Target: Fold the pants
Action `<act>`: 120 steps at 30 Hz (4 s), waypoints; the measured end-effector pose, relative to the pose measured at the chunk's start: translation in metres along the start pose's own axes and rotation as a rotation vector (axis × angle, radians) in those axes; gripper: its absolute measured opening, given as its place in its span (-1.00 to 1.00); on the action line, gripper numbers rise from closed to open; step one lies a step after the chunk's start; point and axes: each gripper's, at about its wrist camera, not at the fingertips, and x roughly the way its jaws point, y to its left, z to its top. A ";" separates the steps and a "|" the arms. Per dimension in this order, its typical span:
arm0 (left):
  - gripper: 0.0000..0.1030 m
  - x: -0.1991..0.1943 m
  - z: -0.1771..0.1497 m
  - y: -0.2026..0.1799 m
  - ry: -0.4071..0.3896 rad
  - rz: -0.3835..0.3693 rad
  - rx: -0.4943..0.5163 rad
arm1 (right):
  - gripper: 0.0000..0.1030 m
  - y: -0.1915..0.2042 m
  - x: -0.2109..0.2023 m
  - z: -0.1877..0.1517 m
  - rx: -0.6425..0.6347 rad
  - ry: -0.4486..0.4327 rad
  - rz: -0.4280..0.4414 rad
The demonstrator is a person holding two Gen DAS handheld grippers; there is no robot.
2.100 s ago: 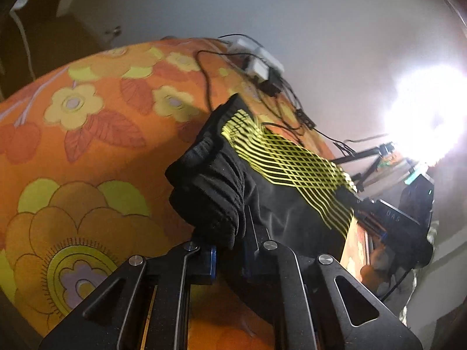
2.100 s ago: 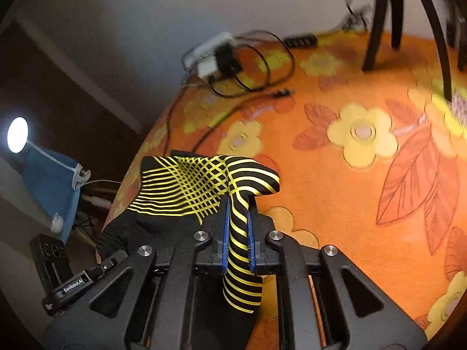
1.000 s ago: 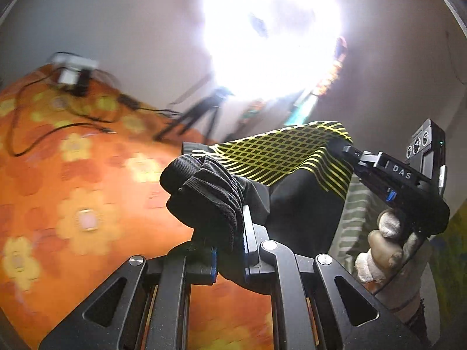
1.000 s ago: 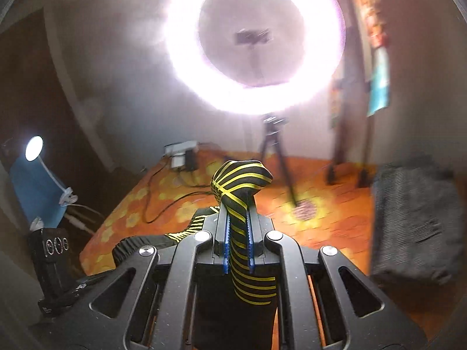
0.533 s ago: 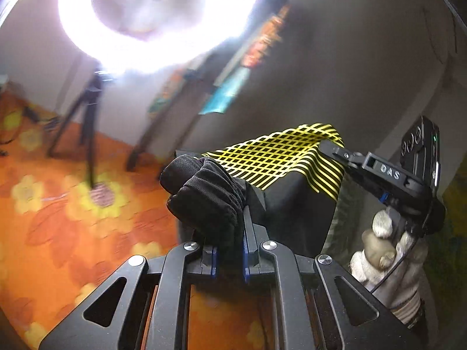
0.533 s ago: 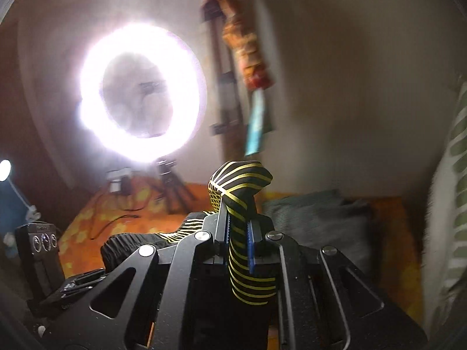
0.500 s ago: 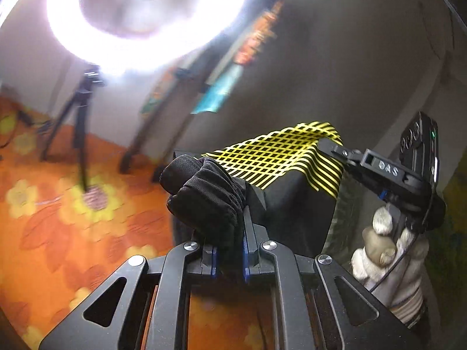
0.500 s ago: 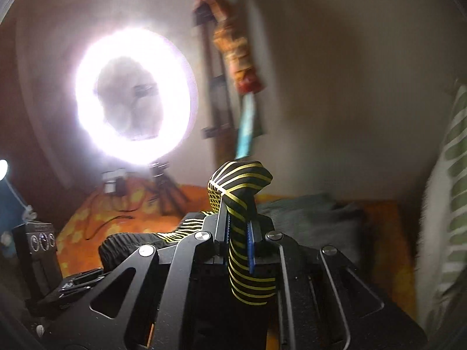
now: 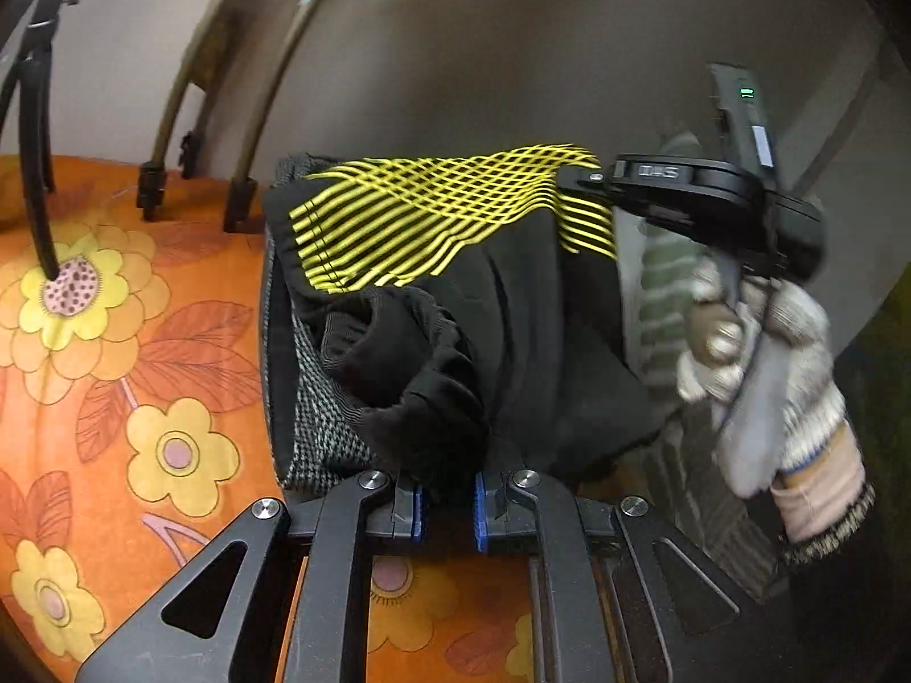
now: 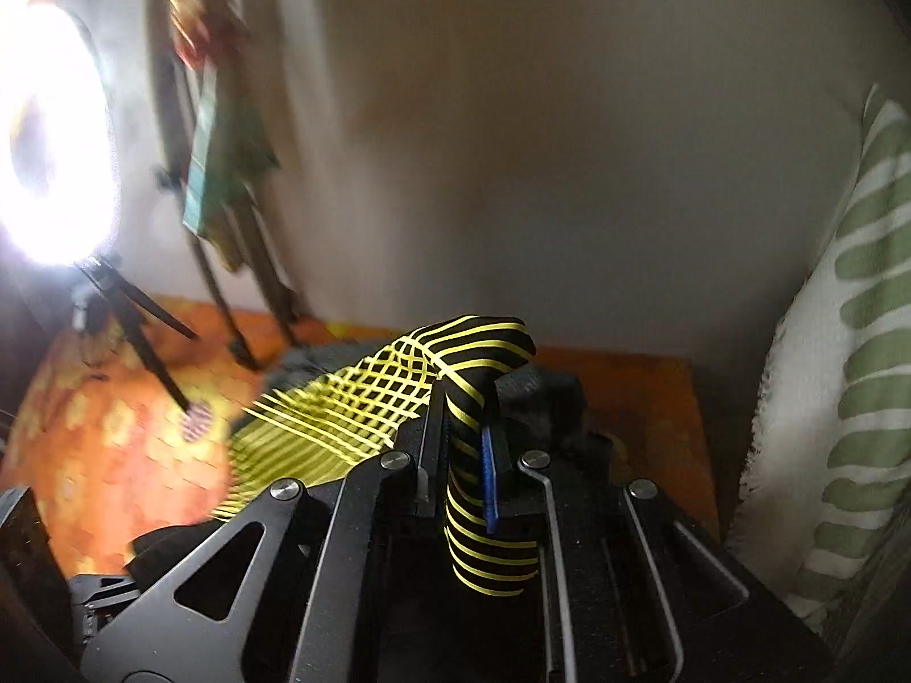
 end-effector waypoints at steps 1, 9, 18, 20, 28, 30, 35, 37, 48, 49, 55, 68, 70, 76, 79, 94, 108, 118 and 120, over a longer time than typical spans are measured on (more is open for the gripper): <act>-0.77 -0.002 0.000 0.000 0.007 -0.007 0.011 | -0.81 -0.006 0.005 -0.002 0.018 0.007 0.008; -0.55 -0.041 -0.003 -0.008 0.082 0.008 0.116 | -0.81 -0.031 0.021 -0.014 0.080 0.019 0.060; -0.11 -0.061 0.049 0.033 -0.082 0.094 0.081 | -0.81 -0.045 0.021 -0.018 0.128 0.004 0.112; -0.08 -0.045 0.063 0.045 -0.065 0.122 0.037 | -0.81 -0.045 0.021 -0.018 0.138 -0.002 0.120; -0.01 0.031 0.096 0.062 0.025 0.103 -0.057 | -0.81 -0.049 0.020 -0.020 0.140 -0.006 0.125; -0.01 0.040 0.096 0.067 0.024 0.105 -0.090 | -0.81 -0.049 0.021 -0.021 0.144 -0.007 0.127; -0.60 0.040 0.096 0.057 -0.022 0.151 -0.057 | -0.81 -0.047 0.020 -0.021 0.146 -0.016 0.133; -0.69 0.034 0.098 0.046 -0.044 0.187 0.005 | -0.81 -0.047 0.017 -0.022 0.146 -0.022 0.140; -0.62 0.062 0.135 0.007 -0.093 0.449 0.282 | -0.81 -0.043 0.020 -0.015 0.080 -0.024 0.071; -0.60 0.068 0.135 0.011 -0.077 0.461 0.264 | -0.79 -0.044 0.025 -0.016 0.074 -0.011 0.050; -0.17 0.054 0.131 0.031 -0.076 0.482 0.207 | -0.30 -0.058 0.025 -0.023 0.106 -0.008 -0.043; -0.08 -0.026 0.092 -0.001 -0.067 0.365 0.216 | -0.15 -0.053 -0.082 -0.085 0.138 -0.111 0.004; 0.07 -0.042 0.082 -0.010 -0.076 0.351 0.226 | -0.03 -0.046 -0.100 -0.095 0.138 -0.129 0.007; 0.08 -0.084 0.058 -0.036 -0.098 0.329 0.249 | 0.19 -0.027 -0.146 -0.124 0.142 -0.167 -0.014; 0.22 -0.109 0.047 -0.056 -0.122 0.317 0.277 | 0.23 -0.015 -0.165 -0.134 0.153 -0.179 0.003; 0.41 -0.182 -0.027 -0.097 -0.174 0.283 0.381 | 0.51 0.065 -0.233 -0.195 0.170 -0.242 0.009; 0.54 -0.199 -0.066 -0.079 -0.184 0.305 0.341 | 0.70 0.109 -0.236 -0.233 0.210 -0.240 -0.062; 0.54 -0.194 -0.081 -0.063 -0.173 0.399 0.366 | 0.94 0.106 -0.221 -0.249 0.241 -0.246 -0.145; 0.54 -0.192 -0.083 -0.060 -0.166 0.409 0.367 | 0.94 0.106 -0.218 -0.250 0.227 -0.252 -0.180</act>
